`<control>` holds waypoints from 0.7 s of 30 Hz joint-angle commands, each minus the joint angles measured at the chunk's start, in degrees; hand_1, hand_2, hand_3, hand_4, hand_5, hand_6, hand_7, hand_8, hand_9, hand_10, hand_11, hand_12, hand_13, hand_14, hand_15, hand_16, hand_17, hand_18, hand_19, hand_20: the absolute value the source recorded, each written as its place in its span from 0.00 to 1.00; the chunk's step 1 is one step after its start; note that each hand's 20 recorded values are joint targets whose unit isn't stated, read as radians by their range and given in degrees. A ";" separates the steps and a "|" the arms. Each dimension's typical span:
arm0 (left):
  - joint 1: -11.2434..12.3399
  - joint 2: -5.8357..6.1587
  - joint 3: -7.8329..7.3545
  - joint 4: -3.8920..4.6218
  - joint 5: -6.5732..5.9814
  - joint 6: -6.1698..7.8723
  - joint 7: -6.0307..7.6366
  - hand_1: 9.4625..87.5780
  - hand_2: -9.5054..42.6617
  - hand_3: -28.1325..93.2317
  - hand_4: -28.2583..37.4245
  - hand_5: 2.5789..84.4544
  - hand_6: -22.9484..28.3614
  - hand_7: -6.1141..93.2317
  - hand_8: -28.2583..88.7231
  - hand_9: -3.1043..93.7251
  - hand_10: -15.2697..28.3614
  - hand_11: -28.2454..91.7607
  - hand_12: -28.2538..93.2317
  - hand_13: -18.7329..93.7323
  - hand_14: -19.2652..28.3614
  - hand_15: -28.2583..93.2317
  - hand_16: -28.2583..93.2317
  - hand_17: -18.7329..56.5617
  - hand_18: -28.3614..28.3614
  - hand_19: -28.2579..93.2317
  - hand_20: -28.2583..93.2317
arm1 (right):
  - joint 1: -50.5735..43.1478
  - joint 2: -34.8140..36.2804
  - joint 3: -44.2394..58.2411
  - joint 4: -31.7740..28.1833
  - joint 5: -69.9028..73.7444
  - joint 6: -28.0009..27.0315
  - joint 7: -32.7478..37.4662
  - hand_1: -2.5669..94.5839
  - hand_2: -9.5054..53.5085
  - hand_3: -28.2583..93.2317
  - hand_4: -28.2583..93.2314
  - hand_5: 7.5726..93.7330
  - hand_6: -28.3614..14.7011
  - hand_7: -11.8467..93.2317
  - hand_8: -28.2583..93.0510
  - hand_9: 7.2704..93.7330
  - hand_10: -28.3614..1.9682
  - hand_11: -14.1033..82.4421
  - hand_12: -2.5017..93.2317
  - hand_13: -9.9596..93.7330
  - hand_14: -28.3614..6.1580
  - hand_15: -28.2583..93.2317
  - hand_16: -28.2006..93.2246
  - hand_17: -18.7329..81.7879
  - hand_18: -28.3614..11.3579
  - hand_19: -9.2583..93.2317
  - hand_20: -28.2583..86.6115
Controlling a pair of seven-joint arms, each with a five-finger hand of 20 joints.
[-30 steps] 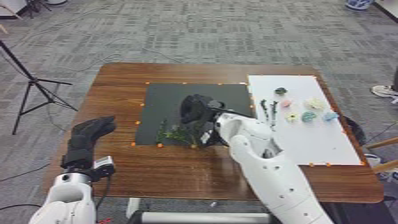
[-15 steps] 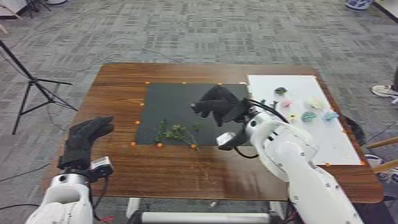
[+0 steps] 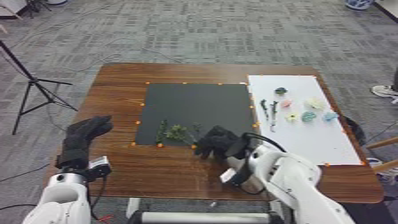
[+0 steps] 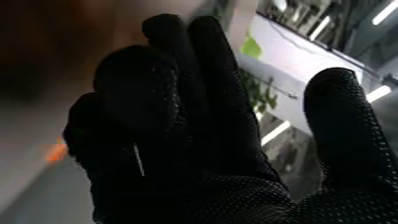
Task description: Arrange flowers
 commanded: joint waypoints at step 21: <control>-0.04 -1.09 0.68 -0.33 -0.34 -0.08 0.30 0.26 0.40 0.79 0.08 0.70 0.53 0.24 0.17 0.66 0.70 0.45 0.36 0.58 0.81 0.46 0.21 0.37 0.72 0.32 0.38 | 6.30 -5.87 -1.49 5.95 0.60 -1.76 1.63 0.23 0.31 0.68 0.15 0.72 0.56 0.23 0.18 0.76 0.39 0.25 0.17 0.88 0.47 0.71 0.51 0.68 0.14 1.00 0.73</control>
